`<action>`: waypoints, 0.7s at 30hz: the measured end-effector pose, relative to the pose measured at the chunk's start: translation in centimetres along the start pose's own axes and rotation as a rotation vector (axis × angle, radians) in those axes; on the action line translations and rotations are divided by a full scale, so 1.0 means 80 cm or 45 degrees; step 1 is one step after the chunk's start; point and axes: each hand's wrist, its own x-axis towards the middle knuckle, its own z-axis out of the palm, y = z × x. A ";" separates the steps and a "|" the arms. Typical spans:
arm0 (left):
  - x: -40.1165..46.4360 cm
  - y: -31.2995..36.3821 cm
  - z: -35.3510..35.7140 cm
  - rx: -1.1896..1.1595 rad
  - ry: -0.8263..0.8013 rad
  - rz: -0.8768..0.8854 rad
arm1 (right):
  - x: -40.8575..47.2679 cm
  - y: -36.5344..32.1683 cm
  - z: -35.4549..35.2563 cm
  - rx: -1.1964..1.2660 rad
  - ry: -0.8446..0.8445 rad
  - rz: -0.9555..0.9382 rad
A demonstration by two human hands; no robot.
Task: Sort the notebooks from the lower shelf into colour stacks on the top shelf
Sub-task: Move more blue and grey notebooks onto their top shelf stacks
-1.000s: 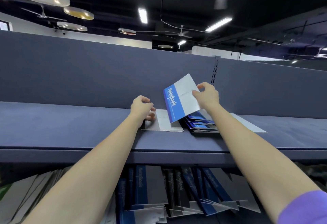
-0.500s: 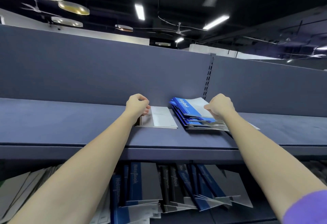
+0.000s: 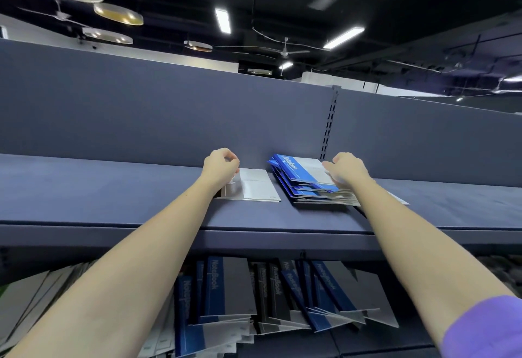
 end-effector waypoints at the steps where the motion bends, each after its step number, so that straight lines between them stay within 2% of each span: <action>1: -0.001 0.001 0.002 0.091 -0.028 0.050 | 0.000 0.003 -0.001 0.015 -0.038 0.016; 4: -0.006 0.006 0.012 0.311 -0.078 0.154 | -0.005 0.012 -0.010 0.062 -0.136 0.031; 8: -0.012 0.016 0.027 0.363 -0.109 0.237 | -0.019 0.023 -0.032 0.285 -0.220 0.079; 11: -0.017 0.021 0.033 0.563 -0.175 0.307 | -0.015 0.028 -0.042 0.306 -0.279 0.078; 14: -0.022 0.024 0.035 0.717 -0.205 0.347 | -0.004 0.031 -0.041 0.309 -0.290 0.033; 21: -0.042 0.040 0.051 0.832 -0.217 0.340 | -0.001 0.048 -0.030 0.359 -0.208 -0.002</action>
